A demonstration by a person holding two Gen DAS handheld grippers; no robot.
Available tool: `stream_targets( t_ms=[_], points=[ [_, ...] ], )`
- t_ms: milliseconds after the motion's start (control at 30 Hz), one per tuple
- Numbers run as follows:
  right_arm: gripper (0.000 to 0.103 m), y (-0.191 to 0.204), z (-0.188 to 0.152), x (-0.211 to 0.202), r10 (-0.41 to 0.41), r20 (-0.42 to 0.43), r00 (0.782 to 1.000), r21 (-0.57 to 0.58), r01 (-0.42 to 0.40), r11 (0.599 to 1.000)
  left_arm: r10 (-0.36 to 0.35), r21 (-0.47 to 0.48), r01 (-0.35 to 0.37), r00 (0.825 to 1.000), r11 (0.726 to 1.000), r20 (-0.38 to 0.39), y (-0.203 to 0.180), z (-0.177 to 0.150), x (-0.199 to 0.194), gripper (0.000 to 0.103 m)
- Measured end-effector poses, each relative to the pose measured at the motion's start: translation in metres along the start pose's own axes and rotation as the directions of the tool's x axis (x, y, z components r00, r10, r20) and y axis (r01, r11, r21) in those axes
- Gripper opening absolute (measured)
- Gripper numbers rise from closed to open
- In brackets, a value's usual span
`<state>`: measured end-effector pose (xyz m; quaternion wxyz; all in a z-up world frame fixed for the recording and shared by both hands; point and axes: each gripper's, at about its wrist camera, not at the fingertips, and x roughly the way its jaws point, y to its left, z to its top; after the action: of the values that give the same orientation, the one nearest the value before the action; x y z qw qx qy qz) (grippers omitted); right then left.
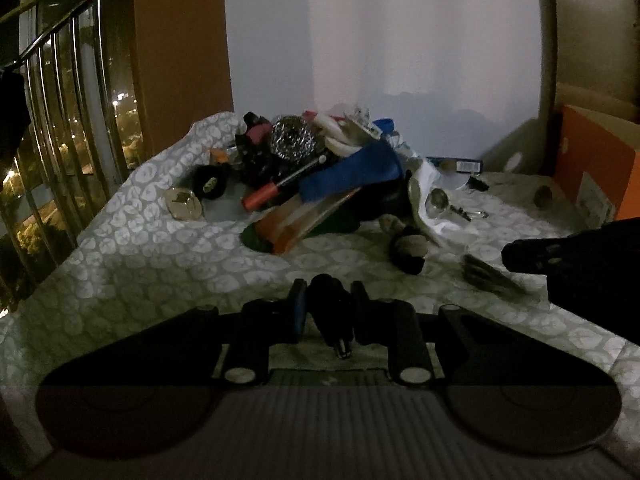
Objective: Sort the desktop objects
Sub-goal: 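Grasp the silver binder clip with the right tool while the left tool holds the black item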
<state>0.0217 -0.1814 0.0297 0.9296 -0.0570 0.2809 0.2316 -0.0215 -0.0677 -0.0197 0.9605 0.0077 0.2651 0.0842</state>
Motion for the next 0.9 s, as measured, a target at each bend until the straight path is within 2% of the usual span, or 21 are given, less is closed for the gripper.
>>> stream_targets(
  t_ms=[333, 367, 400, 467, 567, 600, 633, 733, 900],
  points=[
    [0.001, 0.005, -0.006, -0.006, -0.027, 0.006, 1.000, -0.025, 0.027, 0.999, -0.019, 0.015, 0.018, 1.000, 1.000, 0.018, -0.004, -0.003, -0.008, 0.023],
    [0.012, 0.006, -0.006, -0.004, -0.023, 0.011, 1.000, -0.033, 0.023, 0.999, -0.015, 0.016, 0.014, 1.000, 1.000, 0.020, -0.003, -0.003, -0.008, 0.023],
    [0.042, 0.009, -0.005, -0.001, -0.028, 0.012, 1.000, -0.052, 0.029, 0.998, -0.011, 0.015, 0.010, 1.000, 1.000, 0.020, -0.002, -0.003, -0.008, 0.023],
    [0.076, 0.009, -0.006, 0.004, -0.029, 0.042, 0.999, -0.059, 0.032, 0.998, -0.007, 0.014, 0.007, 1.000, 1.000, 0.016, -0.001, -0.003, -0.007, 0.023],
    [0.061, 0.006, -0.007, 0.020, -0.017, -0.005, 1.000, -0.073, 0.016, 0.997, -0.003, 0.014, 0.003, 1.000, 1.000, 0.011, 0.000, -0.003, -0.004, 0.023],
    [0.029, 0.005, -0.007, 0.027, -0.023, -0.036, 0.999, -0.074, 0.020, 0.997, -0.003, 0.013, 0.003, 1.000, 1.000, 0.011, 0.000, -0.003, -0.003, 0.023],
    [0.016, 0.002, -0.010, 0.033, -0.042, -0.064, 0.997, -0.070, 0.037, 0.997, -0.003, 0.011, 0.003, 1.000, 1.000, 0.009, 0.000, -0.002, -0.002, 0.023],
    [0.012, -0.007, -0.013, 0.037, -0.017, -0.077, 0.997, -0.032, 0.015, 0.999, -0.009, 0.013, 0.009, 1.000, 1.000, 0.004, 0.001, -0.003, 0.000, 0.023],
    [0.008, -0.002, -0.010, 0.033, -0.024, -0.081, 0.996, -0.035, 0.022, 0.999, -0.017, 0.011, 0.017, 1.000, 1.000, 0.012, 0.000, -0.002, -0.002, 0.023]
  ],
)
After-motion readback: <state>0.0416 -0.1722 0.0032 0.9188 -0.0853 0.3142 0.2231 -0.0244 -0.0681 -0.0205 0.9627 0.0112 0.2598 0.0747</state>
